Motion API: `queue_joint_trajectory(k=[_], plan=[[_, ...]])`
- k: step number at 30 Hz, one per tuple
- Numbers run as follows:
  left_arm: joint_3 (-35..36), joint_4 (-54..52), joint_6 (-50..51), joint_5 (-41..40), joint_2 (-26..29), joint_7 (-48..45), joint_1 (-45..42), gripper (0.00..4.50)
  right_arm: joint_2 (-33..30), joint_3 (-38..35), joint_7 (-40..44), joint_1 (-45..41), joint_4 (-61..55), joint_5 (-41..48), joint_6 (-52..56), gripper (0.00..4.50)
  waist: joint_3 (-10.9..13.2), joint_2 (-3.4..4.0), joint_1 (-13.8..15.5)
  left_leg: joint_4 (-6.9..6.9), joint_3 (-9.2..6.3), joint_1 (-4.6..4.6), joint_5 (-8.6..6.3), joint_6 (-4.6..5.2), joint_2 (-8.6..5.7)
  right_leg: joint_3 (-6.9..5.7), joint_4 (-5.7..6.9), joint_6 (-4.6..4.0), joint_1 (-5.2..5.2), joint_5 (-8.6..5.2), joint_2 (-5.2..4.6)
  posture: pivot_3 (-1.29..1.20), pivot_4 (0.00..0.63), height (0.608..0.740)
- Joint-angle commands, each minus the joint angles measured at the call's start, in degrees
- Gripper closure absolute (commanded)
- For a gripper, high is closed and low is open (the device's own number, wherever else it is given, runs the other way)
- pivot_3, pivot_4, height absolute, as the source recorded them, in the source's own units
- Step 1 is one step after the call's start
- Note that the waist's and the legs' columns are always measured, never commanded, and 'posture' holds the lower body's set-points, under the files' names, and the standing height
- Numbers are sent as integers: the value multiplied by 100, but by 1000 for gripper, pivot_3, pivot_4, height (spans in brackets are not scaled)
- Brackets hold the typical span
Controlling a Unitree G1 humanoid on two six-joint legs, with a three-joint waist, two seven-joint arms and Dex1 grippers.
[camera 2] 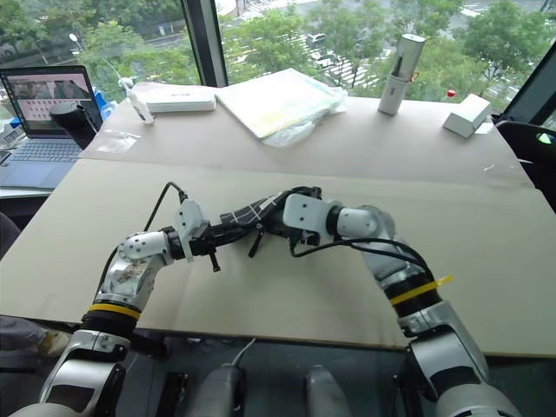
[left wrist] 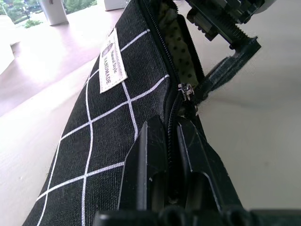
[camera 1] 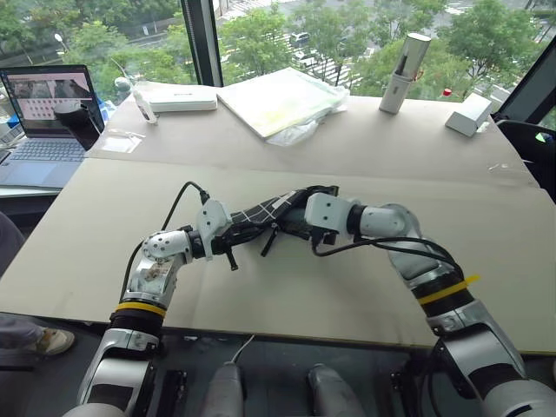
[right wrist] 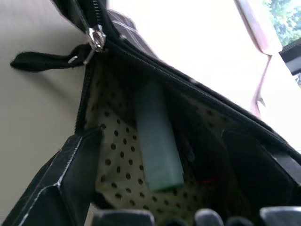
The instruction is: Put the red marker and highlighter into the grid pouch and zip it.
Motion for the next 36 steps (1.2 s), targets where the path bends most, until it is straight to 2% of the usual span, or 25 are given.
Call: queue_joint_trajectory(k=[1,5,7,10,13,18,22,26,32,36], plan=[[43,-206,20,-56,28,10,-45,4500,-342,-898,813,553,-1352,1665,1369,40,0,0,9,0,0,0,0,0,0,0,0,0,0,0,0,0,150,736],[56,-212,9,-70,38,8,21,4500,-664,-1576,1313,1349,-2584,3567,3102,40,0,0,-24,0,-8,1,0,0,0,-3,0,0,5,0,1,0,150,736],[62,-221,7,-74,41,8,61,4500,-741,-1583,1295,1776,-2987,3986,3592,40,0,0,-42,0,-12,5,0,0,0,-3,0,0,11,0,3,0,150,736],[58,-211,-2,-68,29,14,77,4500,-424,-1001,615,2149,-3014,3607,3807,40,-1,-1,-56,0,-18,6,0,0,1,-9,-1,1,13,-2,5,0,150,736],[60,-191,-12,-69,25,10,67,4500,299,-585,-529,1945,-2568,3154,4294,40,-1,-1,-93,2,-19,5,1,1,0,-8,3,0,7,-1,7,0,150,736],[57,-166,-34,-65,20,-9,69,4500,1243,-128,-1523,1616,-2058,2708,4530,40,-1,-1,-99,0,-24,0,5,-1,-2,-10,4,-1,1,-1,6,0,150,736],[46,-137,-59,-55,1,-11,72,4500,1773,-111,-1964,1231,-1527,2505,4393,40,-1,-2,-99,0,-25,0,6,-1,-2,-13,4,-1,3,0,6,0,150,736],[43,-123,-74,-56,-32,3,87,4500,2111,-259,-2027,932,-1339,2639,4486,40,-1,-2,-97,0,-26,0,6,-1,-2,-16,4,-1,3,0,6,0,150,736],[49,-81,-113,-53,-79,32,101,4500,2259,-327,-2103,680,-1016,2566,4351,40,-1,-2,-113,-1,-28,-2,6,-1,-1,-19,4,-1,2,0,6,0,150,736],[49,-62,-134,-48,-117,55,98,4500,2246,-366,-2128,613,-930,2543,4272,1021,-1,-2,-124,-2,-29,-3,6,-1,-1,-20,3,-1,2,0,5,0,150,736]])
